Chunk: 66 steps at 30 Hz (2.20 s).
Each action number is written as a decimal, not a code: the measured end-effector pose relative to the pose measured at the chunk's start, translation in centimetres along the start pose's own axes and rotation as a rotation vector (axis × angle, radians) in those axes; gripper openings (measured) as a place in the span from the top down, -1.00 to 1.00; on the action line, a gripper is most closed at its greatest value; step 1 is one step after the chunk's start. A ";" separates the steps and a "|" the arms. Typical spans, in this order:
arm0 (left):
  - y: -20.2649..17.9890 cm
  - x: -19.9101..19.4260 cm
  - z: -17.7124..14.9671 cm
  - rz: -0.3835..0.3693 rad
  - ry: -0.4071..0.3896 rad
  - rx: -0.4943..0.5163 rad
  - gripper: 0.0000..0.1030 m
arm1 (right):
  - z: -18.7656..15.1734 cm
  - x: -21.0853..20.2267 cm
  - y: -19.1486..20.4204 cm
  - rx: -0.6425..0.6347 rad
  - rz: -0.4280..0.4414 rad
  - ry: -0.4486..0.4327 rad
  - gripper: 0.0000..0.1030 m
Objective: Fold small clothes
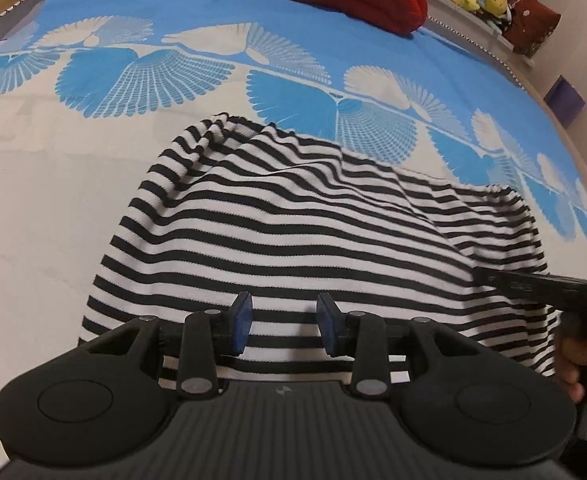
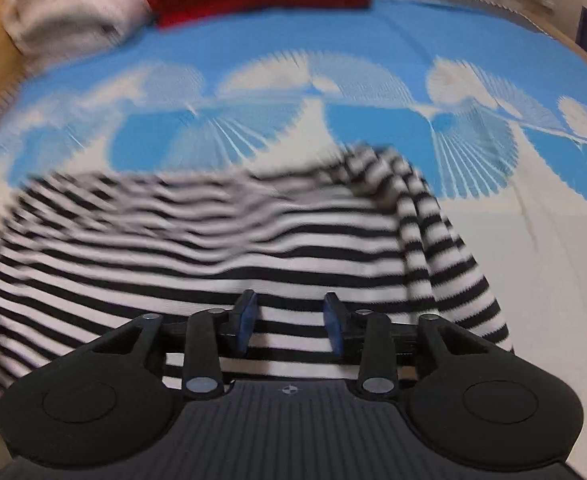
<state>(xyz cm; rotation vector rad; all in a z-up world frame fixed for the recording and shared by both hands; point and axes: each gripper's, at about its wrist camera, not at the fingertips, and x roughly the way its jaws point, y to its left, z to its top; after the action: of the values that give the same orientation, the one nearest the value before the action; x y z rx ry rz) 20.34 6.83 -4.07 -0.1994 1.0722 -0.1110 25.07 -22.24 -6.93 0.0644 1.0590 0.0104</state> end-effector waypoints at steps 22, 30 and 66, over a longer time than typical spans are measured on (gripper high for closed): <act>2.6 -1.5 -0.5 0.058 -0.049 0.043 0.25 | -2.9 -5.3 -6.5 0.161 -0.101 0.013 -0.01; 0.1 -3.7 -3.1 0.048 -0.114 0.044 0.25 | -5.5 -4.9 -9.0 0.164 -0.153 0.111 -0.02; 14.7 0.0 -9.4 -0.117 0.072 -0.623 0.12 | -12.4 -14.3 -9.4 0.141 -0.071 -0.241 -0.03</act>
<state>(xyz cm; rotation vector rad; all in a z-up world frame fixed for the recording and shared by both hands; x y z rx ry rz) 11.96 20.14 -11.59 -0.8248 1.1428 0.1170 7.03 -31.57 -1.07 0.1517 0.8195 -0.1338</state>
